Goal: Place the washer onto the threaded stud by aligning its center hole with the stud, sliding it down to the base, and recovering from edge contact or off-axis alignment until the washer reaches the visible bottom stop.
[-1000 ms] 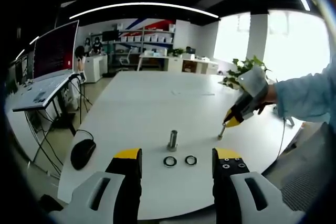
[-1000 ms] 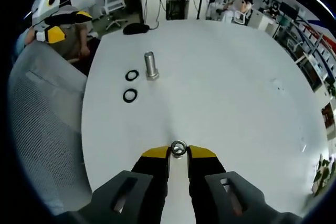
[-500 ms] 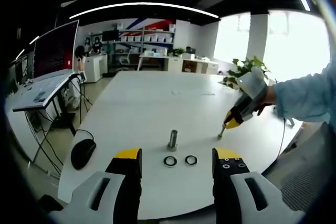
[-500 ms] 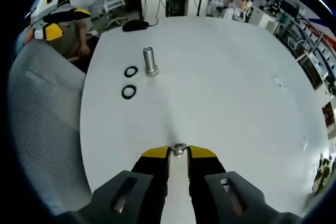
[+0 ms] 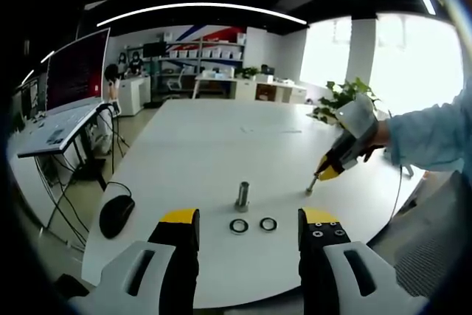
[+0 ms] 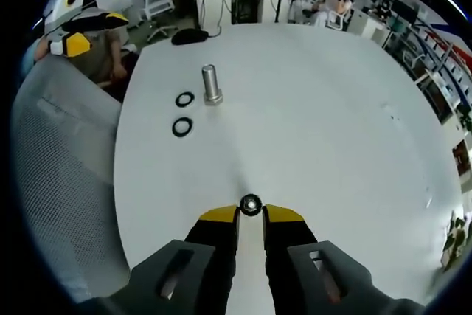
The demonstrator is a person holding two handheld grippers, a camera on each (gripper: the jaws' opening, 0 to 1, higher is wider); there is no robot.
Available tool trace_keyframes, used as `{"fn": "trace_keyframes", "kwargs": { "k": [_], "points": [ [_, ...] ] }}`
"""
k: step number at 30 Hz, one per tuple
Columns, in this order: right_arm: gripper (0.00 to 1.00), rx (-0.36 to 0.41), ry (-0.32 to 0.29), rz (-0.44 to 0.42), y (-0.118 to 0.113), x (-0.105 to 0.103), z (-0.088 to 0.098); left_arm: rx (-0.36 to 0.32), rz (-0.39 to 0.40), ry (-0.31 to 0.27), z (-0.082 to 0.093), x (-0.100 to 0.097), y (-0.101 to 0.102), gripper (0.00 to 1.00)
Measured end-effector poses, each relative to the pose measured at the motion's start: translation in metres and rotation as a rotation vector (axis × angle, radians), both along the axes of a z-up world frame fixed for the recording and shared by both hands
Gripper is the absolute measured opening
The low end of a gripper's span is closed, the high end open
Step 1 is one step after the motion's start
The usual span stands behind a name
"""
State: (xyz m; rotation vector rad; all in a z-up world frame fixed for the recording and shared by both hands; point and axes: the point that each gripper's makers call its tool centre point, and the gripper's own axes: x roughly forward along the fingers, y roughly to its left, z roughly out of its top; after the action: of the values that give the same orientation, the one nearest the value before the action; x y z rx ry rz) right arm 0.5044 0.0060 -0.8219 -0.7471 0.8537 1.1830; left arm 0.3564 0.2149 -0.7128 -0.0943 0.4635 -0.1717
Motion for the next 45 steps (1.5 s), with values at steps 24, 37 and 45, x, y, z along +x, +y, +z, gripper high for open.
{"fn": "trace_keyframes", "kwargs": {
  "k": [24,37,45],
  "points": [
    [0.15,0.108,-0.035,-0.071,-0.009,-0.006,0.037,0.004,0.004,0.0,0.0,-0.001,0.0,0.52],
    [0.18,0.165,-0.088,-0.185,-0.05,-0.028,0.072,0.008,-0.03,-0.02,0.004,-0.002,-0.011,0.52],
    [0.19,0.204,-0.1,-0.256,-0.072,-0.044,0.085,0.017,-0.047,-0.027,0.006,-0.004,-0.015,0.52]
  ]
}}
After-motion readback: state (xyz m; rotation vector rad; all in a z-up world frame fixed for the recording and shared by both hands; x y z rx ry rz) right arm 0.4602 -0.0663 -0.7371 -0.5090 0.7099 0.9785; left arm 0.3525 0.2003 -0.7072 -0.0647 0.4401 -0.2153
